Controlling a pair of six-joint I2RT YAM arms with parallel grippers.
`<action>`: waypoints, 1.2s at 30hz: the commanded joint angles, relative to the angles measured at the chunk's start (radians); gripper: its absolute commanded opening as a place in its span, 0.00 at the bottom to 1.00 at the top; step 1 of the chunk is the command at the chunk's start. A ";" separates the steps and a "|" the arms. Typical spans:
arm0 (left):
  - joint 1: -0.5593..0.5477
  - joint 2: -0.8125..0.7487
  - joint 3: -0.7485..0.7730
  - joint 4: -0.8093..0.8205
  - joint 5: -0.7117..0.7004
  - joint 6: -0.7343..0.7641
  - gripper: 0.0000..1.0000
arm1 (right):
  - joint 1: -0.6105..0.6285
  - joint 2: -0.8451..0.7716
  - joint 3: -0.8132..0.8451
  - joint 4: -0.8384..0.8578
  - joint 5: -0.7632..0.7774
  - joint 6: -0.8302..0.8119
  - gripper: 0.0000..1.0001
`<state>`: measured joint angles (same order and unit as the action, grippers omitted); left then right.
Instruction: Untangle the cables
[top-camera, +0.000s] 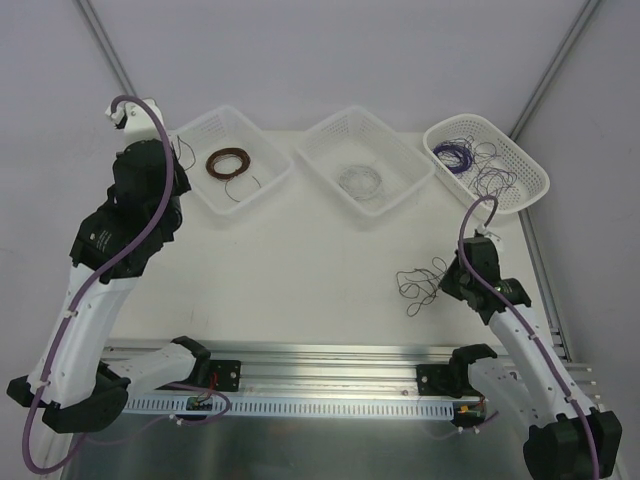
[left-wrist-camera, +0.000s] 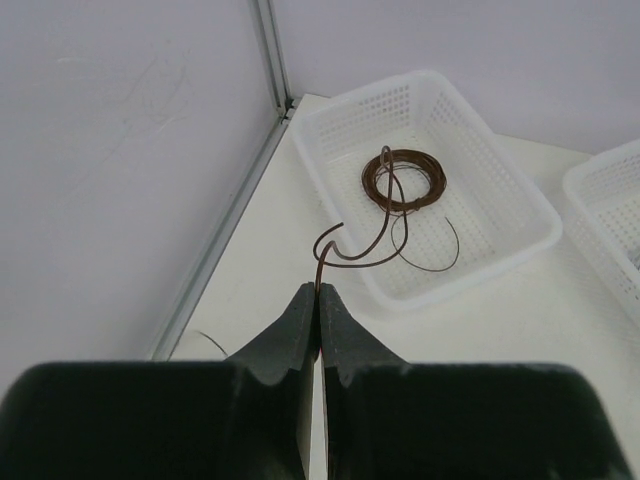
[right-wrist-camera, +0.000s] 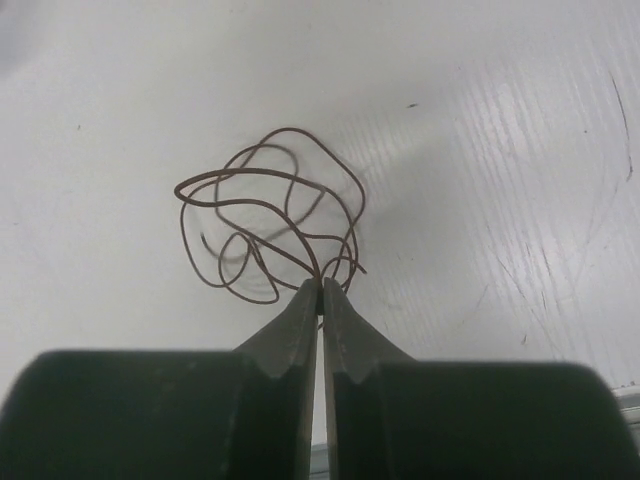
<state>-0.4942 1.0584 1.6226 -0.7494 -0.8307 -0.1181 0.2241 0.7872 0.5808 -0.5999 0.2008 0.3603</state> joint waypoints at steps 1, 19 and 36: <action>0.014 -0.001 0.051 -0.002 0.023 0.015 0.00 | -0.009 -0.023 0.053 -0.043 -0.050 -0.060 0.07; 0.016 0.273 0.548 0.061 0.199 0.107 0.00 | 0.009 -0.117 0.088 -0.101 -0.290 -0.208 0.99; 0.112 0.584 0.769 0.410 0.327 0.253 0.04 | 0.011 -0.215 0.077 -0.133 -0.390 -0.227 0.97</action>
<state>-0.4072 1.6337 2.3363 -0.4690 -0.5484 0.0990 0.2310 0.5701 0.6312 -0.7174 -0.1631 0.1593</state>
